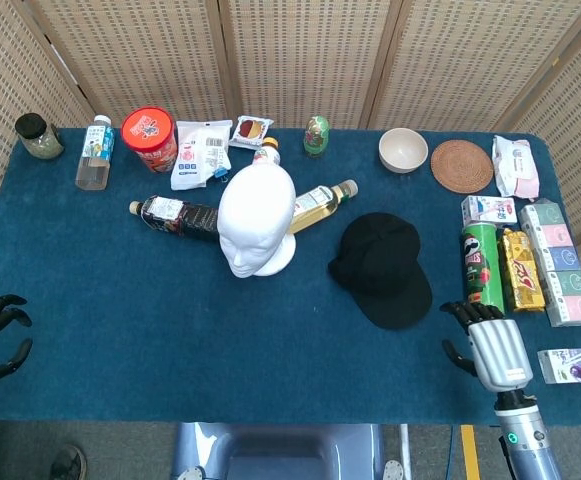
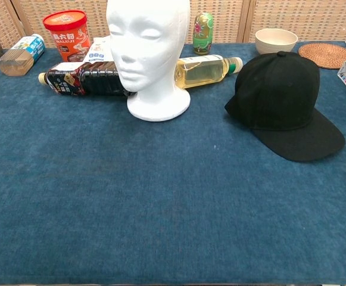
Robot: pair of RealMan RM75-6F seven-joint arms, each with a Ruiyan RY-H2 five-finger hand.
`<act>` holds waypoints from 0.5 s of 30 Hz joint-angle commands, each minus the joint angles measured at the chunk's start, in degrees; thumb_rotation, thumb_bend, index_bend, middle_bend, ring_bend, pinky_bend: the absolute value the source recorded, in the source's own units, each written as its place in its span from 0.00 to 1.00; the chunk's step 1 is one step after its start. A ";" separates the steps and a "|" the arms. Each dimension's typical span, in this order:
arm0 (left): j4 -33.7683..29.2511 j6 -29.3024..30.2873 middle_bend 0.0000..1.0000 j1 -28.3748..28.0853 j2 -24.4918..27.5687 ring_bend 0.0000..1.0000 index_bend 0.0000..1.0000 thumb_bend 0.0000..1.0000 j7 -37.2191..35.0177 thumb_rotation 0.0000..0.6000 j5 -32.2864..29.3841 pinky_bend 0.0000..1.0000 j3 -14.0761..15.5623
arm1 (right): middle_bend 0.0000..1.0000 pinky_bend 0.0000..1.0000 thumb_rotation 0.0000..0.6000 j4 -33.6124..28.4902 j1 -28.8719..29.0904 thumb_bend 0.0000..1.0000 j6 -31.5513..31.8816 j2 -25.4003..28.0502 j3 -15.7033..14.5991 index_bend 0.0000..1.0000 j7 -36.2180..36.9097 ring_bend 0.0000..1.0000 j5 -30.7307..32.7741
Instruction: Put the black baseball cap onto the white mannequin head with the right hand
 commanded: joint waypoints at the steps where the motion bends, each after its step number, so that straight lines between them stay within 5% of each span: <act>1: -0.24 0.13 0.31 -0.08 0.33 0.26 0.45 0.35 0.06 1.00 -0.11 0.33 -0.22 | 0.50 0.49 1.00 1.39 1.37 0.31 -1.26 -1.46 0.37 0.41 1.02 0.51 -0.57; 8: -0.68 0.11 0.31 -0.17 1.23 0.26 0.46 0.35 -0.03 1.00 -0.79 0.33 -0.64 | 0.66 0.66 1.00 7.24 4.75 0.28 -4.21 -5.92 1.05 0.52 4.05 0.70 -1.37; 15: -1.04 0.07 0.31 -0.23 2.12 0.26 0.46 0.35 -0.02 1.00 -1.11 0.33 -0.87 | 0.70 0.68 1.00 14.07 7.24 0.23 -6.46 -9.78 0.82 0.54 4.80 0.74 -2.11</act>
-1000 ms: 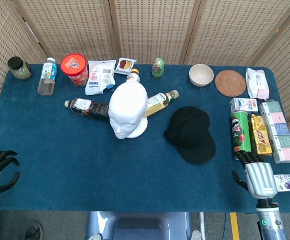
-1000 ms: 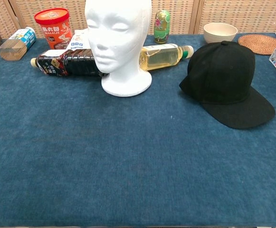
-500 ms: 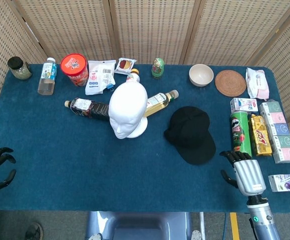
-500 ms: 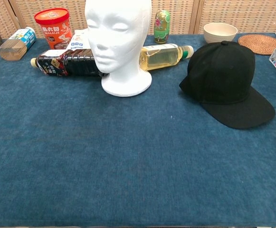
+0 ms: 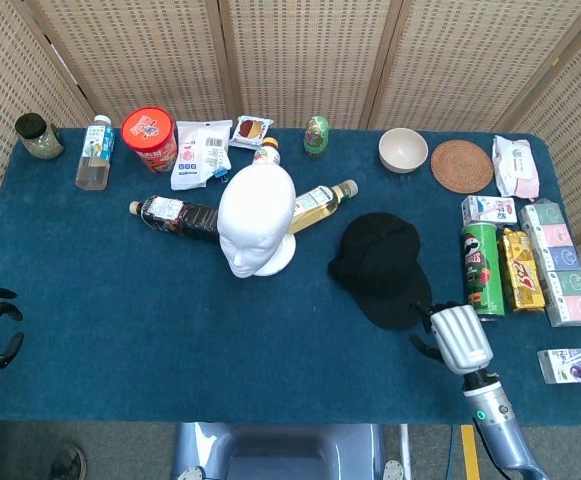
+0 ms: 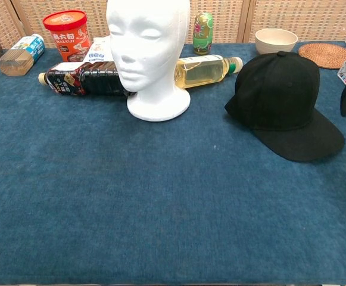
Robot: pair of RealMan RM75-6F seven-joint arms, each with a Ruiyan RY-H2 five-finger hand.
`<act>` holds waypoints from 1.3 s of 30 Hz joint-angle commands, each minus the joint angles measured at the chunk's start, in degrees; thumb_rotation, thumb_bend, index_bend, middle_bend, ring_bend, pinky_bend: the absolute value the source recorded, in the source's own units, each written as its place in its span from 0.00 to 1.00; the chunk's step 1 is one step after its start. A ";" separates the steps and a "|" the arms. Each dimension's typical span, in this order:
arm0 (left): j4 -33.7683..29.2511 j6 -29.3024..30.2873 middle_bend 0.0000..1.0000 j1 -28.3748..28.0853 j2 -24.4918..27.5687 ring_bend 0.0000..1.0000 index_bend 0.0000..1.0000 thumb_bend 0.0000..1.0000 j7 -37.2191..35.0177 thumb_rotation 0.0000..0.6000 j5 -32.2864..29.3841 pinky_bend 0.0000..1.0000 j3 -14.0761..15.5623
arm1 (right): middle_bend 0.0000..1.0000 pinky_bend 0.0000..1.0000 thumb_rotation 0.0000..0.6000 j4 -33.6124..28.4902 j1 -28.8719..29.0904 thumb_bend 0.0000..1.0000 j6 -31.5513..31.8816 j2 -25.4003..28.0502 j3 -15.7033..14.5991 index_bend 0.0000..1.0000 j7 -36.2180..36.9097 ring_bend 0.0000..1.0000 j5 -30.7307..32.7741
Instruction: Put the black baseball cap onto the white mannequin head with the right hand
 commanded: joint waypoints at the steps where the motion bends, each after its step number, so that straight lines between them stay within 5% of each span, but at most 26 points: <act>1: -0.12 0.03 0.31 -0.02 0.21 0.26 0.46 0.35 0.01 1.00 -0.05 0.33 -0.07 | 0.70 0.68 1.00 3.98 1.59 0.23 -1.69 -2.41 -0.21 0.54 0.71 0.74 -0.33; 24: 0.39 -0.92 0.31 -0.05 0.12 0.26 0.46 0.34 -0.34 1.00 -0.84 0.33 0.12 | 0.72 0.71 1.00 24.17 5.54 0.21 -3.59 -11.74 -1.79 0.56 5.91 0.78 -0.59; 39: -0.29 -0.86 0.31 -0.08 0.09 0.26 0.46 0.34 0.52 1.00 -0.88 0.33 0.00 | 0.72 0.71 1.00 30.55 6.67 0.20 -3.33 -13.48 -2.59 0.56 8.33 0.78 -0.62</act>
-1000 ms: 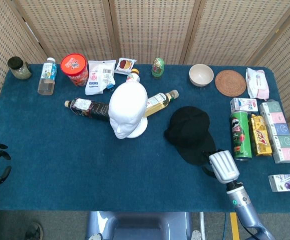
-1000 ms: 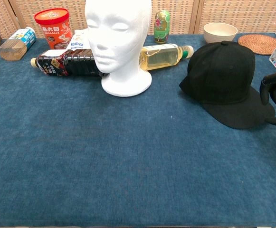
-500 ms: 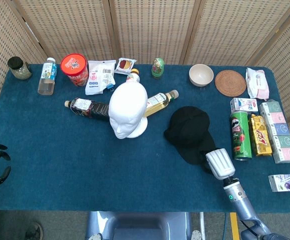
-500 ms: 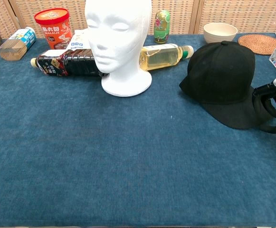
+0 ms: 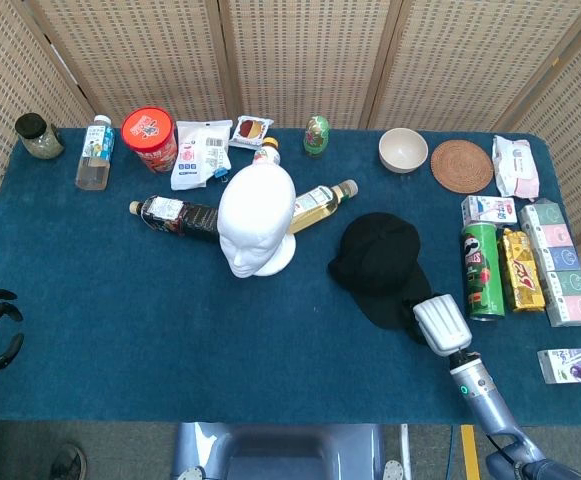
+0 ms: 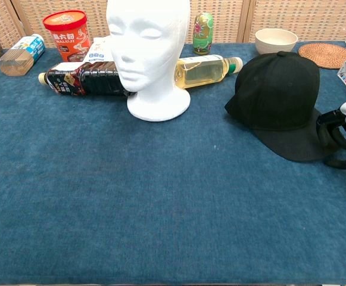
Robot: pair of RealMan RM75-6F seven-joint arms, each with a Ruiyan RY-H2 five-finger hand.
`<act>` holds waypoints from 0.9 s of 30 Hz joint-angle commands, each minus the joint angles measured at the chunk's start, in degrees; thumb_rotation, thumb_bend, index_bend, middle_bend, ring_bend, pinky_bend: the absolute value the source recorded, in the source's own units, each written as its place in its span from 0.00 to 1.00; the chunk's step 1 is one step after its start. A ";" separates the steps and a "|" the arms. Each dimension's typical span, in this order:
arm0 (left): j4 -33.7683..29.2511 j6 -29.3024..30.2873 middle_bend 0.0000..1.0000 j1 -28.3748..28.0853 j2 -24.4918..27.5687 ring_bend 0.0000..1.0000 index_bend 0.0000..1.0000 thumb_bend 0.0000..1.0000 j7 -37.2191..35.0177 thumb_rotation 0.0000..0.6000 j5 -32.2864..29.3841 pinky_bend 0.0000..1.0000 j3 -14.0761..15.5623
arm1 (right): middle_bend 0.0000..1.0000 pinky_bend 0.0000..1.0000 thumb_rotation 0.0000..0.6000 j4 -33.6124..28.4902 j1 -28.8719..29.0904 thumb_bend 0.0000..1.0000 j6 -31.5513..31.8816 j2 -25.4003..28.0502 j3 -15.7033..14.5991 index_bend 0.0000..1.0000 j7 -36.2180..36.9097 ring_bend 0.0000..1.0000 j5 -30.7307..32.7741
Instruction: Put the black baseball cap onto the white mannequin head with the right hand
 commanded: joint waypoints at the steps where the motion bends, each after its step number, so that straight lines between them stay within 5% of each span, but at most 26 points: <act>1: -0.09 0.07 0.31 0.06 0.04 0.26 0.46 0.34 0.09 1.00 -0.06 0.33 -0.01 | 0.72 0.71 1.00 0.81 0.42 0.20 -0.02 -0.47 0.15 0.56 0.33 0.78 0.19; 10: 0.12 0.28 0.31 0.40 0.04 0.26 0.45 0.34 -0.16 1.00 -0.32 0.33 0.11 | 0.69 0.71 1.00 3.47 1.63 0.19 -0.68 -2.15 0.98 0.56 0.56 0.76 1.41; 18: 0.42 0.48 0.31 0.67 0.17 0.26 0.45 0.34 -0.57 1.00 -0.42 0.33 0.20 | 0.53 0.60 1.00 6.20 1.81 0.19 0.08 -4.82 1.92 0.48 1.78 0.57 2.81; 27: 0.59 1.04 0.31 1.16 0.43 0.26 0.45 0.34 -1.15 1.00 -0.22 0.33 0.40 | 0.49 0.55 1.00 9.43 1.97 0.28 2.74 -7.80 4.01 0.44 3.70 0.53 4.45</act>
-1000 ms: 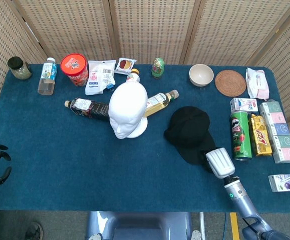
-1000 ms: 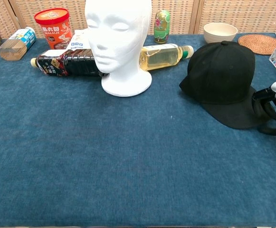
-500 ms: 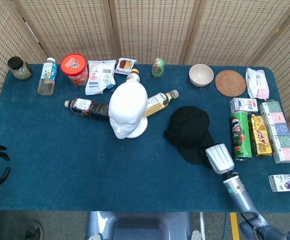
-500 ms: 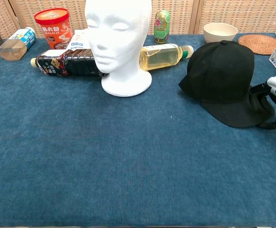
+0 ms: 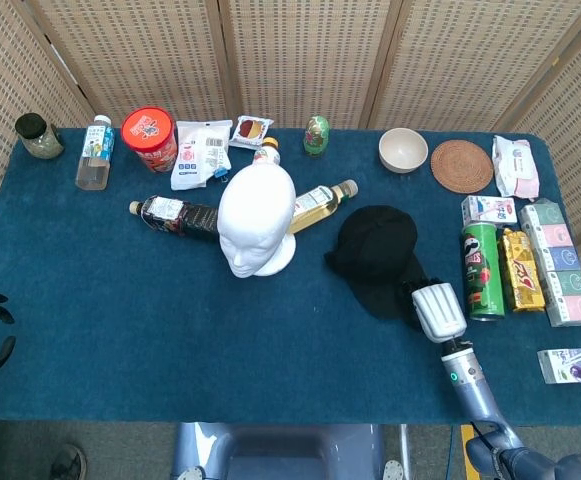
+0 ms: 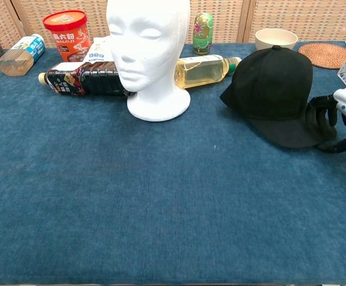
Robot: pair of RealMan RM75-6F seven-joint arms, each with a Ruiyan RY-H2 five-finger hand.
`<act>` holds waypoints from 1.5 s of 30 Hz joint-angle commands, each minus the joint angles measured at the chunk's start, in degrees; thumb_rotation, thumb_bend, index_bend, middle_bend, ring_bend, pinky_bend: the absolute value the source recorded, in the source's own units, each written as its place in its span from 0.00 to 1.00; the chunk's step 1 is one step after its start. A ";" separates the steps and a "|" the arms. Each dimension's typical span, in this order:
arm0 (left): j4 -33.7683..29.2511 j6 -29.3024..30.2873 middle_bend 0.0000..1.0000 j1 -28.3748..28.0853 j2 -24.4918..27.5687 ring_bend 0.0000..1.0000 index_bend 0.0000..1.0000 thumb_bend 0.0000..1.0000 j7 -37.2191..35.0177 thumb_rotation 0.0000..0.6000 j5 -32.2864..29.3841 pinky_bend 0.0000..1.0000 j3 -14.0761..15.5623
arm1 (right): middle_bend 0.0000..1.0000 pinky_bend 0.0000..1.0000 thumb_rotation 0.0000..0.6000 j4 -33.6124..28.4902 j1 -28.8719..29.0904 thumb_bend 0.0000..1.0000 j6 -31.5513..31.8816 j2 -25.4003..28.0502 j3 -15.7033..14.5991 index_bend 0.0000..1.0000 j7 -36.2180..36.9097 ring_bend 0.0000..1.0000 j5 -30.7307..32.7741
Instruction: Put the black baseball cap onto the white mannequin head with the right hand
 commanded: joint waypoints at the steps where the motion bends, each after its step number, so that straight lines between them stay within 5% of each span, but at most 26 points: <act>1: 0.03 0.13 0.31 0.08 0.06 0.26 0.46 0.34 -0.17 1.00 0.14 0.33 0.04 | 0.49 0.55 1.00 1.18 0.23 0.28 0.80 -0.85 1.03 0.44 0.65 0.53 0.80; 18: 0.19 0.36 0.31 0.34 0.09 0.26 0.45 0.34 -0.60 1.00 0.12 0.33 0.02 | 0.49 0.56 1.00 2.70 4.45 0.40 0.67 -2.04 6.80 0.44 1.11 0.53 5.08; 34: 0.57 0.78 0.31 0.98 0.44 0.26 0.46 0.34 -1.91 1.00 -0.09 0.33 0.23 | 0.48 0.58 1.00 6.94 8.90 0.52 -4.17 -4.18 8.53 0.43 0.32 0.51 7.93; 45: 0.91 1.07 0.31 1.31 0.43 0.26 0.45 0.34 -2.34 1.00 -0.08 0.33 0.29 | 0.51 0.63 1.00 6.34 9.88 0.66 -4.68 -4.02 8.65 0.64 -0.27 0.55 8.78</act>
